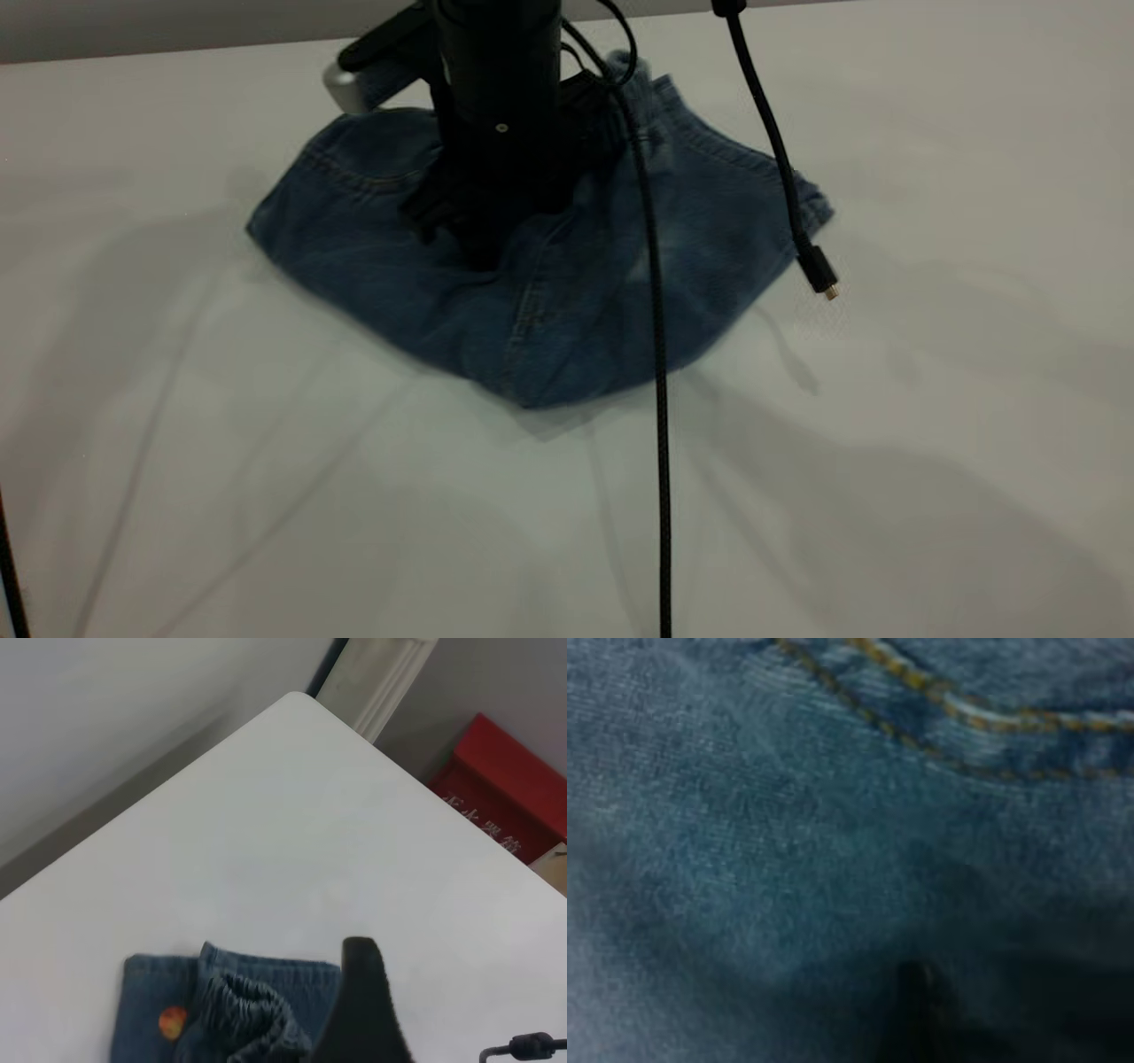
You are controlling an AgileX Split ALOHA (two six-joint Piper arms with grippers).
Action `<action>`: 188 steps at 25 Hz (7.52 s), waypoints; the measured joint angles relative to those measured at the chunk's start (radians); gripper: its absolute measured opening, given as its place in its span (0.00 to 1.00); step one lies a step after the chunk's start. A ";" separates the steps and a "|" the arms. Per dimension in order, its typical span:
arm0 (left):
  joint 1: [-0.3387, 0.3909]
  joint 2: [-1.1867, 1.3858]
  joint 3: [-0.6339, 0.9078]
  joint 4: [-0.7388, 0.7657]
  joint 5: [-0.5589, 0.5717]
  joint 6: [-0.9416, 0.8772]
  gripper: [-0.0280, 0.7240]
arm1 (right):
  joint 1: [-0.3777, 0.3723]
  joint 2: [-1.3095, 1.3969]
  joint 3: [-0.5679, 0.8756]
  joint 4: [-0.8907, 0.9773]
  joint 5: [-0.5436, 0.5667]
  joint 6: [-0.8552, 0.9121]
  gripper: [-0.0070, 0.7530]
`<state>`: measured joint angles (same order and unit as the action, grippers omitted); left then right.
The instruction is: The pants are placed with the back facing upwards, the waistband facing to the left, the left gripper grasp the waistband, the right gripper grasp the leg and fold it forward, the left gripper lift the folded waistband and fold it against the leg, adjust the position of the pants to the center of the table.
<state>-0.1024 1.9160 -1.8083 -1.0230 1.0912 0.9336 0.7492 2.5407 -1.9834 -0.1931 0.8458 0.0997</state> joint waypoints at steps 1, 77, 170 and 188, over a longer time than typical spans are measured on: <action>0.000 0.000 0.000 0.000 0.000 0.000 0.70 | 0.000 0.002 0.000 -0.010 0.013 0.010 0.64; 0.000 -0.036 0.001 -0.050 0.011 0.000 0.70 | -0.032 0.110 -0.278 0.118 0.378 0.436 0.64; 0.001 -1.849 1.296 0.892 0.002 -0.842 0.68 | -0.349 -2.520 1.429 0.150 0.376 0.053 0.64; 0.001 -1.849 1.296 0.892 0.001 -0.840 0.68 | -0.670 -2.541 1.432 0.069 0.286 -0.036 0.64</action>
<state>-0.1013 0.0666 -0.5119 -0.1309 1.0923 0.0932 0.0793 0.0000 -0.5516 -0.1238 1.1319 0.0634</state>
